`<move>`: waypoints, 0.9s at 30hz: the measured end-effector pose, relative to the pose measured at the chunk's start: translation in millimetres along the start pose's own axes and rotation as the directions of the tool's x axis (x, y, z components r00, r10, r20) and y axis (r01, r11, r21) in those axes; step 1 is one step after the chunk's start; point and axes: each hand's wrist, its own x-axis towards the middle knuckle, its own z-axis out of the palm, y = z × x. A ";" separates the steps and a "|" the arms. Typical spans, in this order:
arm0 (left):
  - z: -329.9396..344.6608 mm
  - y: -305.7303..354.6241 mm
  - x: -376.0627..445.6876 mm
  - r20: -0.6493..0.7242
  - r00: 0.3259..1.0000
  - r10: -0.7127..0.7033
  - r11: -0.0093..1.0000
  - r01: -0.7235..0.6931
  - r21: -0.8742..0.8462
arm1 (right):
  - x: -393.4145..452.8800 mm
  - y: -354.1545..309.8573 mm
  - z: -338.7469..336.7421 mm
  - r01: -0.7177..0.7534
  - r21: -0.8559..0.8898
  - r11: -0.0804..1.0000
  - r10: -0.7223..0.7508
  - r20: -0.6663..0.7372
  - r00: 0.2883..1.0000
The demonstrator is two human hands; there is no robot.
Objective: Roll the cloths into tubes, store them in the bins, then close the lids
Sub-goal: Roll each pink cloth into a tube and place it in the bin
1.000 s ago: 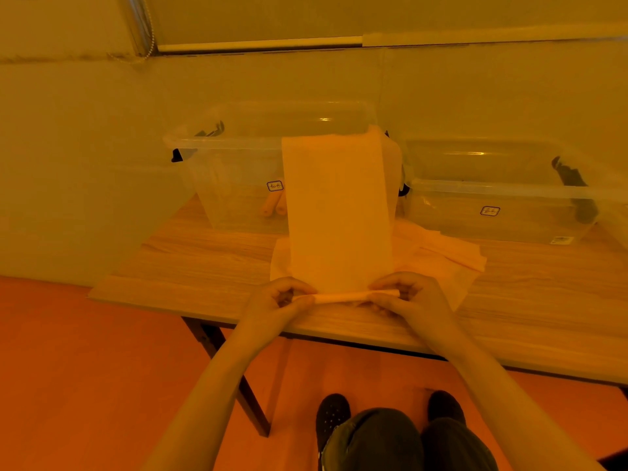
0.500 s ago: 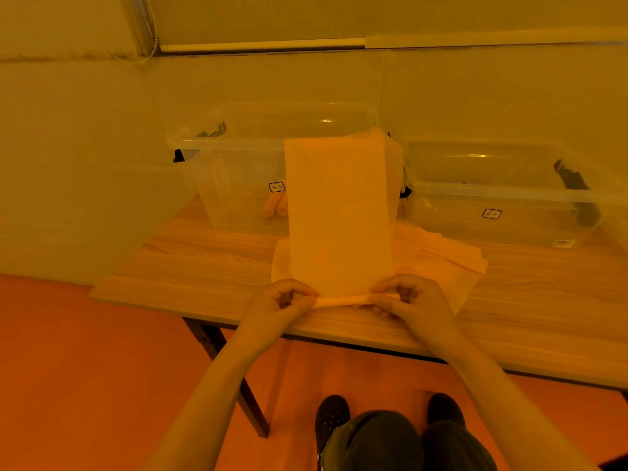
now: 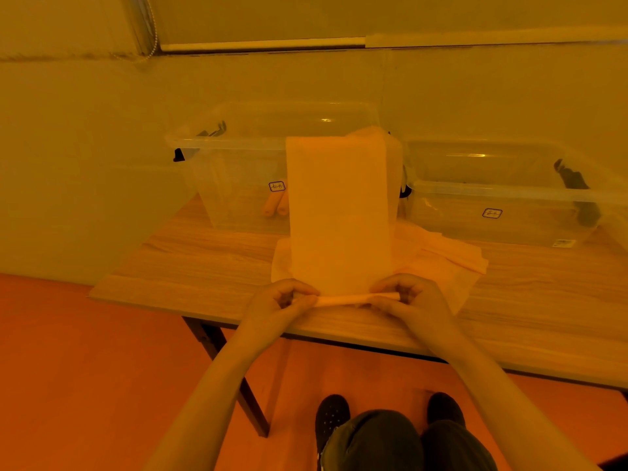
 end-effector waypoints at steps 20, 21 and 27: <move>-1.7 -0.7 -0.2 0.011 1.000 0.009 0.999 -0.009 -0.044 | 0.2 -3.4 1.6 -0.008 0.087 0.996 0.008 0.003 1.000; -1.1 0.3 -0.2 0.007 1.000 0.009 0.999 -0.008 -0.045 | 0.1 -3.8 1.9 -0.010 0.095 0.995 0.009 0.008 1.000; -0.2 1.5 0.1 -0.003 1.000 -0.002 0.999 0.002 -0.039 | -1.2 -1.6 -1.1 0.034 0.023 0.999 -0.034 -0.004 0.999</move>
